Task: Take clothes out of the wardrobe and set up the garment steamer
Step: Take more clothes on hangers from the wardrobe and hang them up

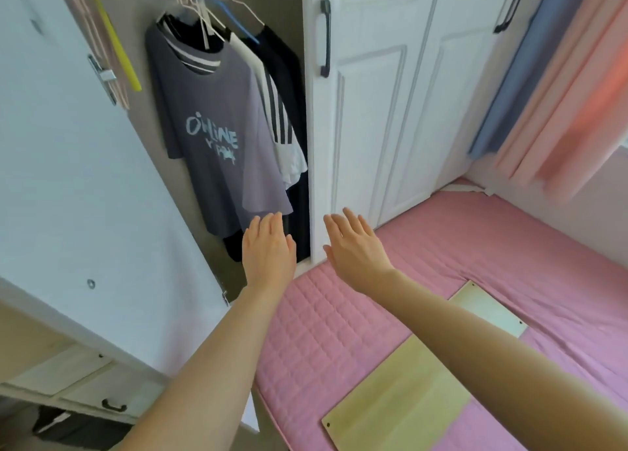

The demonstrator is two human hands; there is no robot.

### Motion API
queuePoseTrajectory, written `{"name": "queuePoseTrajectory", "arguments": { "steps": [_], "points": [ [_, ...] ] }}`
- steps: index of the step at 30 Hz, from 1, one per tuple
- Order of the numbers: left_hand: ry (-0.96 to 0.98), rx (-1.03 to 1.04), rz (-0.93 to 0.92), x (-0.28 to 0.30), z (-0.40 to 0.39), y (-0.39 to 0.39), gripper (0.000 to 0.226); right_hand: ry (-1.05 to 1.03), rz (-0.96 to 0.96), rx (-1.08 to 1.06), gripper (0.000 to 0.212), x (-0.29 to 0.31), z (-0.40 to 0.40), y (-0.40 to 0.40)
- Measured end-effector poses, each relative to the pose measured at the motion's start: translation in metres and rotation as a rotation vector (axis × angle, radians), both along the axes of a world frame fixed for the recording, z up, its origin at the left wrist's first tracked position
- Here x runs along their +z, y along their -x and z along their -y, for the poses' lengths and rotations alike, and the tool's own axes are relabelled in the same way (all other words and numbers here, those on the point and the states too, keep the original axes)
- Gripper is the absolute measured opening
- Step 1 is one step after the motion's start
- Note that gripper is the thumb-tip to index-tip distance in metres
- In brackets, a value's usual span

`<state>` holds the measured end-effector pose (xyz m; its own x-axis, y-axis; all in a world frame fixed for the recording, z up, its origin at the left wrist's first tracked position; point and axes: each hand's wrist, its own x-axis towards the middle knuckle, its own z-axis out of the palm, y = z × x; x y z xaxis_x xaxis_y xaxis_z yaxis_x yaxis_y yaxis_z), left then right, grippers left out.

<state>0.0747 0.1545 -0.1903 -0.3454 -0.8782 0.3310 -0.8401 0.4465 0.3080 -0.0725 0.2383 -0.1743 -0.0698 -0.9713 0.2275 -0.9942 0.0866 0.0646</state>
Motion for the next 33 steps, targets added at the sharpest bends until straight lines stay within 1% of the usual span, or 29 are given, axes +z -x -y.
{"name": "queuePoseTrajectory", "arguments": {
  "steps": [7, 16, 21, 26, 28, 33],
  "points": [
    [0.08, 0.092, -0.063, 0.048, 0.066, 0.025, 0.049, 0.095, -0.043, 0.066, 0.055, 0.047, 0.082, 0.017],
    [0.198, 0.151, 0.099, 0.096, 0.161, 0.045, 0.053, 0.252, -0.098, 0.159, 0.053, 0.098, 0.18, 0.032],
    [0.313, 0.08, 0.183, 0.132, 0.208, 0.057, 0.063, 0.277, -0.138, 0.189, 0.054, 0.122, 0.232, 0.049],
    [0.4, 0.059, 0.216, 0.153, 0.255, 0.062, 0.058, 0.325, -0.154, 0.231, 0.05, 0.136, 0.271, 0.061],
    [0.431, 0.043, 0.22, 0.159, 0.268, 0.063, 0.052, 0.341, -0.147, 0.245, 0.049, 0.14, 0.284, 0.064],
    [0.519, -0.006, 0.238, 0.166, 0.291, 0.056, 0.035, 0.35, -0.223, 0.256, 0.047, 0.144, 0.308, 0.066]
  ]
}}
